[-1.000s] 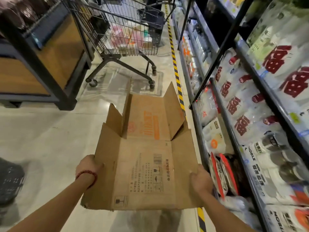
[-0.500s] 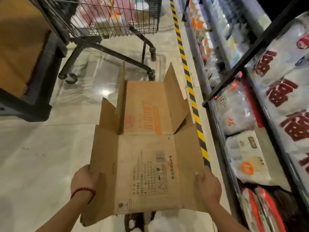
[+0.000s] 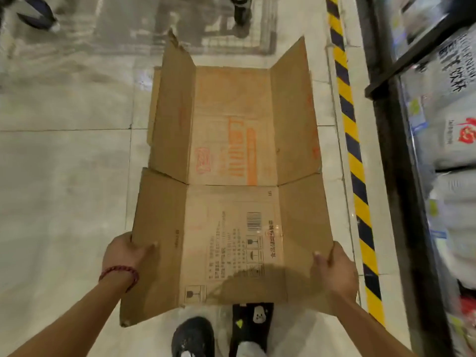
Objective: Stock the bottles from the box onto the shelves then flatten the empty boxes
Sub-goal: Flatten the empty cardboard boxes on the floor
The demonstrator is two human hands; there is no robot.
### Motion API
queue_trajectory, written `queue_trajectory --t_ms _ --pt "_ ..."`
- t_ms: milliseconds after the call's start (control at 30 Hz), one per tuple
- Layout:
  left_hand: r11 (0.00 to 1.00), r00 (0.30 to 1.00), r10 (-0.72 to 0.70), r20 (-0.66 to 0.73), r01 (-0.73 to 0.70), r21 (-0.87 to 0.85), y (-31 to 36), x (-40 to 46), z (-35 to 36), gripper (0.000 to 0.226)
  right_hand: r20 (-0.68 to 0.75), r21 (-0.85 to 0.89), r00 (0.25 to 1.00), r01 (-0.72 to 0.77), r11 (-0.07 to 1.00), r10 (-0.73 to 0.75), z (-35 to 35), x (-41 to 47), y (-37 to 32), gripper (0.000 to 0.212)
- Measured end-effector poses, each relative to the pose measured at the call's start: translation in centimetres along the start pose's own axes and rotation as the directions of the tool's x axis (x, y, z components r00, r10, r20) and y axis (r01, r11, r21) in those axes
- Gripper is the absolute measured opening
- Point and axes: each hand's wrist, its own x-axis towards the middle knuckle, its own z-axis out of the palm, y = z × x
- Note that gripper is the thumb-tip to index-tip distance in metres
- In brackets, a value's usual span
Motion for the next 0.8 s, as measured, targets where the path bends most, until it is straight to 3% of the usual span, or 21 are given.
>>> queue_trajectory --t_ms 167,400,600,700,800 --pt "0.997 0.999 -0.05 0.005 0.049 0.063 -1.3 3.9 4.0 0.032 0.008 0.054 1.0 -0.002 0.999 0.001 3.0 3.3 1.7 0.05" --pt "0.994 0.995 -0.099 -0.033 0.1 0.037 -0.9 8.8 6.6 0.048 0.009 0.016 0.995 -0.101 0.995 0.101 5.4 10.2 2.3 0.026" --pt "0.991 0.994 -0.092 -0.065 0.098 0.095 -0.7 8.0 6.4 0.03 -0.007 -0.055 0.976 -0.218 0.974 0.218 4.8 10.6 1.3 0.03" --pt "0.993 0.993 -0.113 -0.029 0.113 0.014 0.3 6.0 4.0 0.049 0.068 -0.048 0.98 -0.182 0.982 0.185 2.1 8.6 0.1 0.035" --pt "0.998 0.997 -0.07 0.035 0.069 0.006 2.9 2.6 0.0 0.051 0.166 0.005 0.976 -0.145 0.989 0.142 -2.3 5.7 -2.0 0.045"
